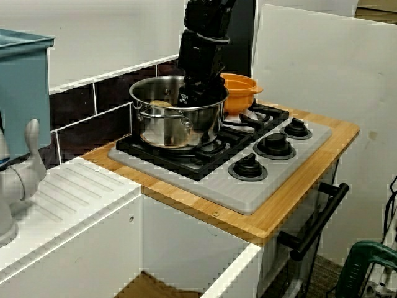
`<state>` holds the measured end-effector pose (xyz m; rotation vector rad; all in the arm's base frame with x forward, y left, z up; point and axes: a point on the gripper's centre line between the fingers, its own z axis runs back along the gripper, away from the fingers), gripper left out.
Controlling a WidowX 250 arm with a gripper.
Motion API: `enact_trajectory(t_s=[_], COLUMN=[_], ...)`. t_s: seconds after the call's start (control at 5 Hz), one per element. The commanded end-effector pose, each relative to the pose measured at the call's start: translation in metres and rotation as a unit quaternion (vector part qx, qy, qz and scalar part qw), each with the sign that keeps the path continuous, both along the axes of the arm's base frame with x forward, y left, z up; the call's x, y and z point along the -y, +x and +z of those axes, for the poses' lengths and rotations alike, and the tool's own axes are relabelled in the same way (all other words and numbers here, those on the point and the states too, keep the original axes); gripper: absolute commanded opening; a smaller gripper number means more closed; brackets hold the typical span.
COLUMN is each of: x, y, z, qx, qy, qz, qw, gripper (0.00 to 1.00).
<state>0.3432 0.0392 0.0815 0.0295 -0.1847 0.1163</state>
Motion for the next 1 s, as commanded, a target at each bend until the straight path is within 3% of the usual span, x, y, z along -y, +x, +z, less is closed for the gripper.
enact_trajectory(t_s=[0.0,0.8], x=[-0.0075,-0.0065], y=[0.0105,0.0124], z=[0.0204,0.0163], qx=[0.031,0.026], qy=[0.007,0.004], qz=[0.002,0.009], qw=[0.9995,0.9996], gripper=[1.00,1.00])
